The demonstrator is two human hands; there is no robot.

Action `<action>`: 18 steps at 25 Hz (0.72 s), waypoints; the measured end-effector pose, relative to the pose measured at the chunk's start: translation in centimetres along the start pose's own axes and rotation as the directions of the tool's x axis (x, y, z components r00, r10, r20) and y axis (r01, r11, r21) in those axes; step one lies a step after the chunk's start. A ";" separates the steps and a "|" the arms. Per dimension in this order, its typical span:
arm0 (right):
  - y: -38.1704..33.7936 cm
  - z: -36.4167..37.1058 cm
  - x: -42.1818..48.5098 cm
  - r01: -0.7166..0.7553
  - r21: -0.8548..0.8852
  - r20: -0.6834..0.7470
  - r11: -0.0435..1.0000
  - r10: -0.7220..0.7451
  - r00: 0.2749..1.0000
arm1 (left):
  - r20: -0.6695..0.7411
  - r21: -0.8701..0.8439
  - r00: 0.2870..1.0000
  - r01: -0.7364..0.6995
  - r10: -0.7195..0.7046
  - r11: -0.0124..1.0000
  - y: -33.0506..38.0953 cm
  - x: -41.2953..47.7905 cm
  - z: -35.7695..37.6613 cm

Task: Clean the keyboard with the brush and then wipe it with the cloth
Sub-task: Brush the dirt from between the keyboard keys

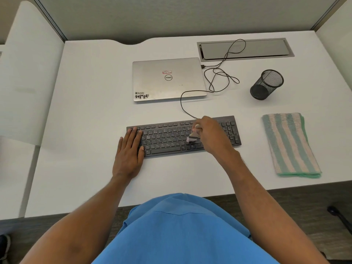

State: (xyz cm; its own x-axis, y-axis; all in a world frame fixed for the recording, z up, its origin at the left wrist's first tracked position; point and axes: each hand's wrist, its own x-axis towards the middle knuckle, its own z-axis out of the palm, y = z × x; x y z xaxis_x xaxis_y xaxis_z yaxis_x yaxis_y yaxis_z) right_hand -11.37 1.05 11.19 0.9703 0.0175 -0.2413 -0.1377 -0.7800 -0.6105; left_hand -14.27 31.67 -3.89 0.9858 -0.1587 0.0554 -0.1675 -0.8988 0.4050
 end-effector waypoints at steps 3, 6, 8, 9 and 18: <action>0.6 -1.2 -0.2 -0.117 0.119 -0.011 0.986 0.119 0.993 | 0.000 0.000 1.000 -0.001 0.001 1.000 0.0 0.0 0.1; -0.1 -1.9 -0.1 -0.105 0.175 0.003 0.979 0.106 0.994 | -0.003 0.002 1.000 -0.002 0.002 1.000 -0.1 0.0 0.0; -1.2 -1.8 -0.1 -0.050 0.127 0.046 0.991 0.045 0.998 | -0.002 -0.002 1.000 -0.003 0.003 1.000 -0.1 0.0 0.0; -1.5 -1.5 -0.1 -0.038 0.105 0.066 0.994 0.031 0.997 | -0.001 -0.004 1.000 -0.002 0.002 1.000 0.0 0.0 0.0; 0.9 -2.3 -0.2 -0.167 0.043 -0.045 0.985 0.169 0.985 | -0.006 0.000 1.000 -0.001 0.001 1.000 -0.1 -0.1 0.2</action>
State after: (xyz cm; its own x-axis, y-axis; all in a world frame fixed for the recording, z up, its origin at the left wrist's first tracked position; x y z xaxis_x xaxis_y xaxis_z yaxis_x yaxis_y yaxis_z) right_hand -11.20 -1.12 12.46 0.9410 -0.1429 -0.3069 -0.3066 -0.7440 -0.5937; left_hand -14.33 31.72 -4.10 0.9856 -0.1574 0.0613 -0.1687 -0.8986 0.4050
